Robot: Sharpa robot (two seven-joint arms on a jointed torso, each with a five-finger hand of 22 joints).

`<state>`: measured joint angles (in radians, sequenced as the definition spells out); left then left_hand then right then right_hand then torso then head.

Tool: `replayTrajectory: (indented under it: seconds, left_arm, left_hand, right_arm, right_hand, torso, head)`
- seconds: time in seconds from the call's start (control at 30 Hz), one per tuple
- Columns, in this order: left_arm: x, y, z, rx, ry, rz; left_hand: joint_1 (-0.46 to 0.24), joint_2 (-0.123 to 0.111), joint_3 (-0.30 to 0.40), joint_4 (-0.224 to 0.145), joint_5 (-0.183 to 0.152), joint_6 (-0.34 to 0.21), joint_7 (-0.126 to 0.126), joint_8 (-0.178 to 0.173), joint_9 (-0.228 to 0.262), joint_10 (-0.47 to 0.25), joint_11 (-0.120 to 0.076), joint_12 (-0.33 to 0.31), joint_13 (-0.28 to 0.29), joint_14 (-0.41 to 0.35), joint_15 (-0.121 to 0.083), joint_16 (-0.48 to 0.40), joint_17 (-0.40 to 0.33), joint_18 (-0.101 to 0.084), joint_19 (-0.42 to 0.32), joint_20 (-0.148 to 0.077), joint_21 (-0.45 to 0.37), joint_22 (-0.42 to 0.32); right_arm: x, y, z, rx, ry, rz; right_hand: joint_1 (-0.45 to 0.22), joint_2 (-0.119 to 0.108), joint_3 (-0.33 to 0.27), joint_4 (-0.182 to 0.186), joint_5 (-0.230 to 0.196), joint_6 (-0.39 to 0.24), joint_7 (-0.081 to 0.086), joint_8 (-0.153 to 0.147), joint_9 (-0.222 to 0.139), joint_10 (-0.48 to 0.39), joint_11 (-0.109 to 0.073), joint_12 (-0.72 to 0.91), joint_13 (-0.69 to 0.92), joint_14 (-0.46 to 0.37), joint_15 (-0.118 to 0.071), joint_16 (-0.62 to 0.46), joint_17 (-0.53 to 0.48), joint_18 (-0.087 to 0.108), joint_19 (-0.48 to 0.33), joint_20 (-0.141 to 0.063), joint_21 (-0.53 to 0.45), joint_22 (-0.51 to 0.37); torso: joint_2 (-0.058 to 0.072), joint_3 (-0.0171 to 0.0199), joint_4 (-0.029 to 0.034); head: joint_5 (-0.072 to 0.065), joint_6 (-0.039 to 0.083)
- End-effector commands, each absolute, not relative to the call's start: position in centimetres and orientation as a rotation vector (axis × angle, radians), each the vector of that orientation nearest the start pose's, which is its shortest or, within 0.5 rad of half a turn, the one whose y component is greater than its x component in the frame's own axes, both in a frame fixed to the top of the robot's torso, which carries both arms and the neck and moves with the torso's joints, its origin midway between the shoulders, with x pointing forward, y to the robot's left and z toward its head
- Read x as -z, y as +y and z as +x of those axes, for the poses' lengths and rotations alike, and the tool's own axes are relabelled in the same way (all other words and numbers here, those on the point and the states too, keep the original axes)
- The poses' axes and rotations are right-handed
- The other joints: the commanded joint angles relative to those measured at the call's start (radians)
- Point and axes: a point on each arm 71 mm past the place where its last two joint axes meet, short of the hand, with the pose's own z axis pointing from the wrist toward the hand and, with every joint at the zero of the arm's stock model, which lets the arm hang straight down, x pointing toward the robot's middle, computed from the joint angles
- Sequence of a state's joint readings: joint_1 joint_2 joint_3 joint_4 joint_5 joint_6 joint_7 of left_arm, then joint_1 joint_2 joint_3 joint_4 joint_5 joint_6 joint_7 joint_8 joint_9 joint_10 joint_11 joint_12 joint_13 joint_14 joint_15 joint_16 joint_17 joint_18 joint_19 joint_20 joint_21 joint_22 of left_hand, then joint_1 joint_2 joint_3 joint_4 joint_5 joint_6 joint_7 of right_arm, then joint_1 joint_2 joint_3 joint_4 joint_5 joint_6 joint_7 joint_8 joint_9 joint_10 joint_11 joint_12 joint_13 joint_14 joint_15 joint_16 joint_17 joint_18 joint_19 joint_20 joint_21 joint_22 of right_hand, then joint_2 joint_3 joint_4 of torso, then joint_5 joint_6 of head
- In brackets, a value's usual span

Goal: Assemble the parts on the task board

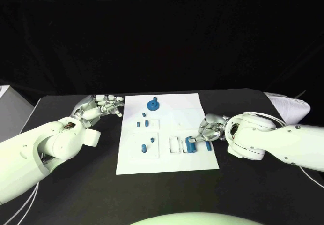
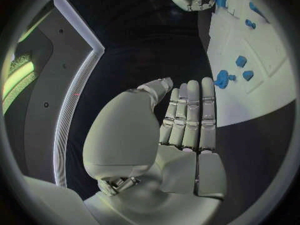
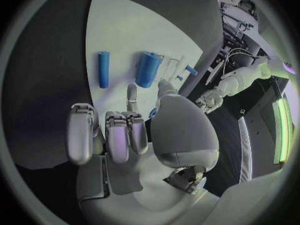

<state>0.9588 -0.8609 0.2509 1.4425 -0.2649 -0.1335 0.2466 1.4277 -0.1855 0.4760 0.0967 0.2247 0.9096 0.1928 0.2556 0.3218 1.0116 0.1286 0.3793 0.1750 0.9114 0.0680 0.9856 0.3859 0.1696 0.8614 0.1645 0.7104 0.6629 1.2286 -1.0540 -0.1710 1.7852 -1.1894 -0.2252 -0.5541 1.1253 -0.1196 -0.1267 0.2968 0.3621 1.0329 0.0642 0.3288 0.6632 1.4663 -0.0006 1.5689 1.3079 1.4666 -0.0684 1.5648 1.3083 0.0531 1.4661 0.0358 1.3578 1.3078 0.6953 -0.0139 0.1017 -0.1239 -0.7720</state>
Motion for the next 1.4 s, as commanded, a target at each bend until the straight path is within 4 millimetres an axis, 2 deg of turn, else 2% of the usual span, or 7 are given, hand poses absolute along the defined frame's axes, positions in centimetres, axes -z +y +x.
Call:
replayTrajectory:
  seconds: [0.03,0.2,0.4,0.67,0.83,1.1,1.4]
  left_arm:
    - [20.2,23.9,49.1,1.550,1.532,-1.049]
    - [20.3,23.9,49.1,1.551,1.533,-1.049]
    - [20.4,23.9,49.1,1.549,1.536,-1.051]
    - [20.4,23.9,49.1,1.548,1.536,-1.052]
    - [20.4,24.0,49.1,1.547,1.536,-1.052]
    - [20.5,24.0,49.1,1.544,1.536,-1.054]
    - [20.5,24.0,49.1,1.549,1.545,-1.052]
  left_hand:
    - [-0.003,0.006,-0.002,0.006,0.006,-0.004,0.003,-0.002,-0.001,-0.007,0.002,0.000,-0.001,0.007,0.001,-0.006,-0.001,0.011,0.008,0.001,-0.005,0.001]
    - [-0.004,0.006,-0.002,0.007,0.006,-0.004,0.003,-0.002,-0.001,-0.007,0.002,0.000,-0.002,0.007,0.001,-0.007,-0.001,0.011,0.008,0.002,-0.005,0.001]
    - [-0.004,0.006,-0.002,0.007,0.006,-0.004,0.003,-0.002,-0.001,-0.007,0.002,0.000,-0.002,0.007,0.001,-0.007,-0.001,0.011,0.008,0.002,-0.005,0.001]
    - [-0.005,0.006,-0.002,0.008,0.006,-0.004,0.003,-0.002,-0.002,-0.008,0.002,0.000,-0.002,0.007,0.001,-0.007,-0.001,0.011,0.008,0.002,-0.006,0.001]
    - [-0.005,0.006,-0.002,0.008,0.006,-0.004,0.003,-0.002,-0.002,-0.008,0.002,0.000,-0.002,0.007,0.001,-0.007,-0.001,0.011,0.008,0.002,-0.006,0.001]
    - [-0.004,0.007,-0.001,0.008,0.006,-0.005,0.003,-0.003,-0.002,-0.008,0.002,0.000,-0.002,0.006,0.001,-0.007,-0.001,0.011,0.007,0.002,-0.006,0.001]
    - [0.003,0.005,0.001,0.004,0.007,-0.007,0.003,-0.004,-0.003,-0.011,0.003,-0.001,-0.003,0.004,0.001,-0.009,-0.001,0.012,0.007,0.001,-0.007,0.002]
  right_arm:
    - [22.8,-24.7,41.6,-0.316,2.095,0.238]
    - [23.5,-23.8,41.4,-0.333,2.108,0.235]
    - [24.3,-23.4,41.2,-0.336,2.128,0.236]
    - [24.8,-22.8,41.1,-0.342,2.135,0.222]
    - [25.0,-22.6,41.2,-0.343,2.120,0.222]
    - [24.9,-22.9,41.1,-0.367,2.085,0.305]
    - [24.1,-23.6,41.2,-0.423,2.107,0.489]
  right_hand:
    - [-0.009,-0.001,-0.005,0.000,-0.005,0.001,0.002,0.002,0.002,0.098,-0.007,-0.008,0.254,0.104,-0.004,0.006,0.263,-0.016,0.072,-0.004,-0.001,0.198]
    - [-0.013,-0.007,-0.007,0.000,-0.007,-0.008,0.005,-0.001,0.004,0.093,-0.005,-0.015,0.247,0.104,-0.002,0.006,0.263,-0.015,0.071,-0.003,-0.004,0.198]
    - [-0.014,-0.010,-0.007,0.000,-0.007,-0.012,0.007,-0.003,0.005,0.088,-0.003,-0.022,0.240,0.104,-0.001,0.006,0.263,-0.015,0.069,-0.003,-0.009,0.197]
    - [-0.008,-0.010,-0.004,-0.001,-0.007,-0.016,0.008,-0.004,0.006,0.086,-0.002,-0.025,0.238,0.104,0.000,0.006,0.263,-0.015,0.069,-0.002,-0.009,0.197]
    - [0.030,0.007,0.012,-0.003,-0.004,-0.021,0.010,-0.004,0.015,0.083,0.000,-0.029,0.235,0.104,0.003,0.006,0.263,-0.015,0.067,0.001,-0.010,0.199]
    - [0.101,0.038,0.043,-0.005,0.130,-0.023,0.009,-0.011,0.021,0.083,-0.001,-0.029,0.237,0.104,0.002,0.006,0.263,-0.015,0.068,0.001,-0.005,0.204]
    - [0.142,0.040,0.069,-0.006,0.168,-0.029,0.011,-0.024,0.016,0.076,0.000,-0.040,0.229,0.104,0.003,0.006,0.263,-0.015,0.066,0.002,-0.009,0.204]
  torso:
    - [0.002,0.0004,-0.0003]
    - [0.003,0.0011,0.0016]
    - [0.003,-0.0015,0.0007]
    - [0.001,0.0004,0.0004]
    - [0.001,0.0004,0.0004]
    - [0.002,0.0004,-0.0012]
    - [0.001,0.0000,-0.0010]
  head:
    - [0.002,0.000]
    - [0.001,-0.001]
    - [0.001,-0.006]
    - [0.005,-0.007]
    - [0.006,-0.008]
    - [0.007,-0.007]
    - [0.006,-0.002]
